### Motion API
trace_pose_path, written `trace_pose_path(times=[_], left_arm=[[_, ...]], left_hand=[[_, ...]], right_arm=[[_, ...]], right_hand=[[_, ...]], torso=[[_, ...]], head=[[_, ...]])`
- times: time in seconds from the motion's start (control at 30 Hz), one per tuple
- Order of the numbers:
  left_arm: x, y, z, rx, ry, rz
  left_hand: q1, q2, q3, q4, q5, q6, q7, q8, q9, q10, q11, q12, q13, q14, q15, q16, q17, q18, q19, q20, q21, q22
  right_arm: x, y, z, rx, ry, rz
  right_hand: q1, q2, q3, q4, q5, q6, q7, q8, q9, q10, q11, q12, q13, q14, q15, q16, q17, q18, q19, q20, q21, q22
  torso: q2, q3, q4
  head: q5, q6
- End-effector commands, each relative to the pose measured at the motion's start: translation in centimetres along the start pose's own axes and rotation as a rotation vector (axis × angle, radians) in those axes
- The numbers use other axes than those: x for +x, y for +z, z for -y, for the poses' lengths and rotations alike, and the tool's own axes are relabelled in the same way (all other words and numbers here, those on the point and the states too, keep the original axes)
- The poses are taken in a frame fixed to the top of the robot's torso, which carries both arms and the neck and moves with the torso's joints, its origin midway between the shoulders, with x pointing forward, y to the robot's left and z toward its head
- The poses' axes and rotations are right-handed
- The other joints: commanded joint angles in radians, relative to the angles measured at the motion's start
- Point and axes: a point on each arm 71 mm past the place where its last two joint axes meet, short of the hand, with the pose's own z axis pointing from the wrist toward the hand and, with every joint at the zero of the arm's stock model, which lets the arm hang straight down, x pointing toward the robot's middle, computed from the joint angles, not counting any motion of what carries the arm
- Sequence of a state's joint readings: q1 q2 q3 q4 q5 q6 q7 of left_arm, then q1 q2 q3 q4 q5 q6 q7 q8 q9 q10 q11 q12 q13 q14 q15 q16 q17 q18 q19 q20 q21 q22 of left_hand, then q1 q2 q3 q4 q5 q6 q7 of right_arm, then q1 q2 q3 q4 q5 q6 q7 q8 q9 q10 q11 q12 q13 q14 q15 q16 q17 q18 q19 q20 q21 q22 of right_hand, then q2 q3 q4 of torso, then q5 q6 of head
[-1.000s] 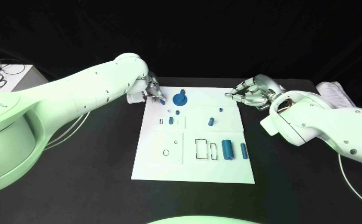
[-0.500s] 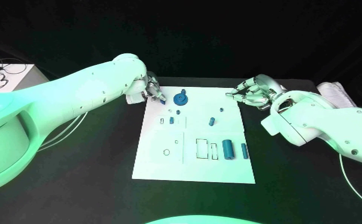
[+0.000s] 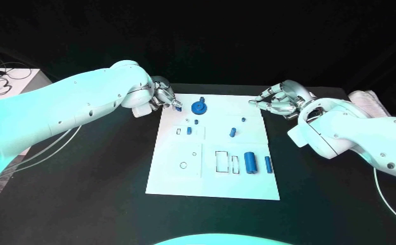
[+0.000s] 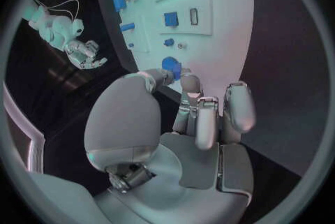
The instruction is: Assemble the parts on the task board
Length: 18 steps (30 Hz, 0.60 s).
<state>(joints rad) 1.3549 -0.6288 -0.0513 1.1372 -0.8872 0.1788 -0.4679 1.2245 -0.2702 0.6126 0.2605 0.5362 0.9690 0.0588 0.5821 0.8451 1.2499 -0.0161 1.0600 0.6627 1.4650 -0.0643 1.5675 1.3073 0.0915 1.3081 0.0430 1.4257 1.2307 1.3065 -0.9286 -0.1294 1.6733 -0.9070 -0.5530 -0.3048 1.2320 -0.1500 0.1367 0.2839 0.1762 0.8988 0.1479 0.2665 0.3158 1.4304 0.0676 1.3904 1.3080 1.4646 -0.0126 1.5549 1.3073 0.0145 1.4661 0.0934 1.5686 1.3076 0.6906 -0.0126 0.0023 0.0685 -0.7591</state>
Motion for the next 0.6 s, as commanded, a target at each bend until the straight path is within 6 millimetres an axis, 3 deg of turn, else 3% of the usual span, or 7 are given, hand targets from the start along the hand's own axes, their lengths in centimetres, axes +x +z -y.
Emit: trace_pose_path(times=[0.03,0.17,0.33,0.47,0.6], left_arm=[[0.4,-0.6,0.2,0.035,-0.02,0.026],[1.3,-1.3,-0.3,0.039,0.009,0.029],[2.5,-1.7,-0.7,0.042,0.039,0.02],[3.5,-1.7,-0.9,0.04,0.077,0.012],[4.3,-1.6,-1.1,0.038,0.108,0.001]], left_hand=[[-0.009,-0.002,0.24,-0.245,0.005,0.005,0.0,-0.003,0.0,0.012,-0.002,0.006,0.001,0.106,-0.006,0.003,0.263,-0.011,0.007,0.001,0.004,0.002],[-0.01,-0.003,0.241,-0.247,0.009,0.007,-0.001,-0.004,0.0,0.015,-0.003,0.008,0.005,0.106,-0.007,0.003,0.263,-0.012,0.008,0.0,0.005,0.003],[-0.011,-0.004,0.241,-0.249,0.011,0.009,-0.002,-0.004,0.0,0.018,-0.004,0.01,0.008,0.106,-0.007,0.003,0.263,-0.011,0.008,0.0,0.004,0.002],[-0.012,-0.005,0.242,-0.25,0.012,0.01,-0.002,-0.004,0.0,0.019,-0.004,0.011,0.01,0.106,-0.007,0.003,0.263,-0.012,0.008,-0.001,0.005,0.003],[-0.012,-0.005,0.242,-0.25,0.012,0.01,-0.002,-0.004,0.0,0.019,-0.004,0.011,0.01,0.106,-0.007,0.003,0.263,-0.012,0.008,-0.001,0.005,0.003]], right_arm=[[-0.1,0.0,0.0,-0.014,-0.004,0.003],[-0.2,0.0,0.1,-0.012,-0.003,0.008],[-0.3,-0.1,0.2,-0.011,-0.002,0.011],[-0.3,-0.1,0.2,-0.012,-0.002,0.012],[-0.3,-0.1,0.2,-0.013,-0.002,0.012]], right_hand=[[0.005,0.008,-0.006,0.002,-0.001,-0.007,0.0,0.002,-0.001,-0.003,-0.002,0.0,0.112,0.095,0.005,-0.005,0.222,-0.012,0.101,0.003,-0.005,0.258],[0.005,0.008,-0.006,0.002,-0.001,-0.007,0.0,0.002,-0.001,-0.003,-0.002,0.0,0.112,0.095,0.005,-0.005,0.222,-0.012,0.101,0.003,-0.005,0.258],[0.005,0.008,-0.006,0.002,-0.001,-0.007,0.0,0.002,-0.001,-0.003,-0.002,0.0,0.112,0.095,0.005,-0.005,0.222,-0.012,0.101,0.003,-0.005,0.258],[0.005,0.008,-0.006,0.002,-0.001,-0.007,0.0,0.002,-0.001,-0.003,-0.002,0.0,0.112,0.095,0.005,-0.005,0.222,-0.012,0.101,0.003,-0.005,0.258],[0.005,0.009,-0.007,0.002,-0.001,-0.007,0.0,0.003,-0.001,-0.004,-0.002,0.0,0.111,0.095,0.005,-0.005,0.222,-0.012,0.101,0.002,-0.005,0.258]], torso=[[-0.004,-0.0014,0.0041],[-0.005,-0.0016,0.0068],[-0.004,-0.0019,0.0057],[-0.001,-0.0013,0.0007],[-0.001,-0.0008,-0.0004]], head=[[0.001,-0.006],[0.002,-0.008],[0.005,-0.013],[0.011,-0.015],[0.012,-0.017]])
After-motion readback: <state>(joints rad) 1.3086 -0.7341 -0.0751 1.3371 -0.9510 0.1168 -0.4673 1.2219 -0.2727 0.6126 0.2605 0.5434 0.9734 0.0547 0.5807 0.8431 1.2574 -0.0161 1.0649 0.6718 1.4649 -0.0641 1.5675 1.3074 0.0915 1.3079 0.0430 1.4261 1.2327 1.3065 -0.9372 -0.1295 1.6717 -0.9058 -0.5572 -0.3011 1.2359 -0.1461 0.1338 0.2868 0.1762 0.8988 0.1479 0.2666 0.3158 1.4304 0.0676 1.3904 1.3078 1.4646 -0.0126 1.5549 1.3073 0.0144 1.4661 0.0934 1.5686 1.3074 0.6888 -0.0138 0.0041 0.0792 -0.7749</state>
